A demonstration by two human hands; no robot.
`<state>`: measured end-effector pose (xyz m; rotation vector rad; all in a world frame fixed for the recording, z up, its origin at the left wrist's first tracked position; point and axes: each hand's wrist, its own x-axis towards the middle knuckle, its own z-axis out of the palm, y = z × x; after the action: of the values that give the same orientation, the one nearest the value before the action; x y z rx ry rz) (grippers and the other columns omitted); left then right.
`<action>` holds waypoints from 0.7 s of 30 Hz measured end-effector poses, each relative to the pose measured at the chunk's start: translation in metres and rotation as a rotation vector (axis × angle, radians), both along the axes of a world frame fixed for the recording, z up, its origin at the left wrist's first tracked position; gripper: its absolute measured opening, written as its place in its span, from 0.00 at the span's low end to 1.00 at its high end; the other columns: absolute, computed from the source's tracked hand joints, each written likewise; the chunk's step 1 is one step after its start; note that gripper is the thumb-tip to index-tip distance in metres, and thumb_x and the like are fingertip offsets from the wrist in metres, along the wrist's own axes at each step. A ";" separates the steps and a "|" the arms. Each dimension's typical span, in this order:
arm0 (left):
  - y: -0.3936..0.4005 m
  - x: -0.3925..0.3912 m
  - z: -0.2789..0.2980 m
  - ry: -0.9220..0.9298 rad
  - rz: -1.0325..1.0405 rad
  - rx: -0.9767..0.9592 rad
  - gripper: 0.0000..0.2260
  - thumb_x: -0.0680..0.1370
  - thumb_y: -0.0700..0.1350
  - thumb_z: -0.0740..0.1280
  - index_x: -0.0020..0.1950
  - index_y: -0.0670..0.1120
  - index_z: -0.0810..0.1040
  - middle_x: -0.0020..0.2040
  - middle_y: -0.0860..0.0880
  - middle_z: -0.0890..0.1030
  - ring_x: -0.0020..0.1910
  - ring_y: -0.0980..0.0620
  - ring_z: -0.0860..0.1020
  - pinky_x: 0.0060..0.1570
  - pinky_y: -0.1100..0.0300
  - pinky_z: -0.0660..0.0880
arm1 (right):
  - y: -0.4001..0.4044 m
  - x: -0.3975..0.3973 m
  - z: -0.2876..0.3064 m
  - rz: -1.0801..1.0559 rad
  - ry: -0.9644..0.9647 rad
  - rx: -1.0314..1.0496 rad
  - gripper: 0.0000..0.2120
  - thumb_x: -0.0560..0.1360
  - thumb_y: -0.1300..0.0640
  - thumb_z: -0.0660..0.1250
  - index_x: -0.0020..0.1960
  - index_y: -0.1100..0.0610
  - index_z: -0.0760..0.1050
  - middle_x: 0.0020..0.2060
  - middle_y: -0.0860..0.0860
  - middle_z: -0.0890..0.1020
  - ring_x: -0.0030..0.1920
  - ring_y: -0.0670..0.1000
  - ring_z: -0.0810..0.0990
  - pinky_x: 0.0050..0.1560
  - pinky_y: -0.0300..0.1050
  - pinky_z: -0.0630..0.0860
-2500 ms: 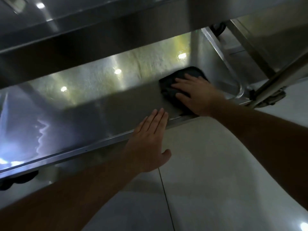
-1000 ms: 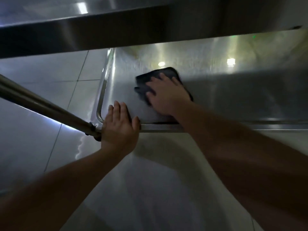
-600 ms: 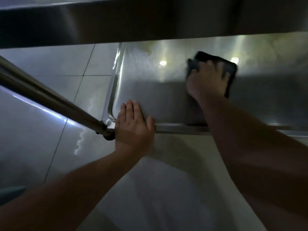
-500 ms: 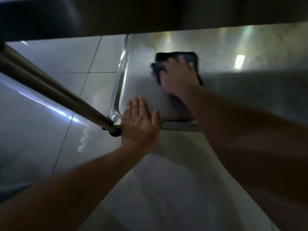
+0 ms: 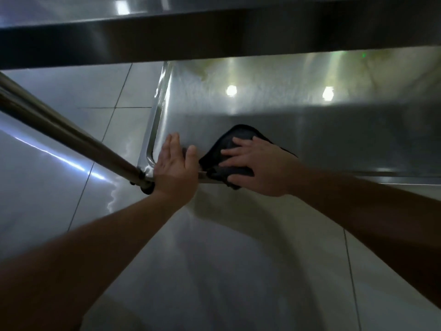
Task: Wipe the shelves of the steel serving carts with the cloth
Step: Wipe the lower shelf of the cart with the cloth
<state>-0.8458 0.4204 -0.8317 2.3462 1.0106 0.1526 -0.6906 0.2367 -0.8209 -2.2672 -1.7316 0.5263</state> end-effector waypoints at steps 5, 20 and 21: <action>-0.008 0.006 0.001 0.166 -0.019 0.087 0.36 0.82 0.66 0.43 0.87 0.51 0.47 0.87 0.48 0.48 0.85 0.50 0.46 0.82 0.46 0.45 | -0.068 0.031 0.001 -0.042 -0.016 -0.060 0.26 0.81 0.31 0.51 0.77 0.34 0.65 0.79 0.35 0.61 0.82 0.42 0.47 0.81 0.53 0.46; -0.190 0.083 0.022 0.152 -0.524 0.352 0.29 0.86 0.57 0.56 0.86 0.48 0.56 0.87 0.47 0.52 0.85 0.48 0.50 0.82 0.49 0.51 | -0.298 0.108 0.002 -0.390 -0.051 0.007 0.25 0.77 0.33 0.59 0.71 0.38 0.75 0.75 0.37 0.70 0.80 0.43 0.58 0.78 0.52 0.58; -0.200 0.085 0.021 0.148 -0.549 0.361 0.29 0.86 0.57 0.54 0.86 0.48 0.57 0.87 0.47 0.53 0.85 0.47 0.51 0.82 0.49 0.52 | -0.309 0.111 0.002 -0.417 -0.048 0.026 0.24 0.76 0.35 0.61 0.70 0.39 0.76 0.75 0.37 0.70 0.80 0.43 0.58 0.78 0.50 0.58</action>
<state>-0.7604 0.2208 -0.8103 2.9079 0.3879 -0.0601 -0.5794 -0.0721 -0.8193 -2.5388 -1.2183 0.3598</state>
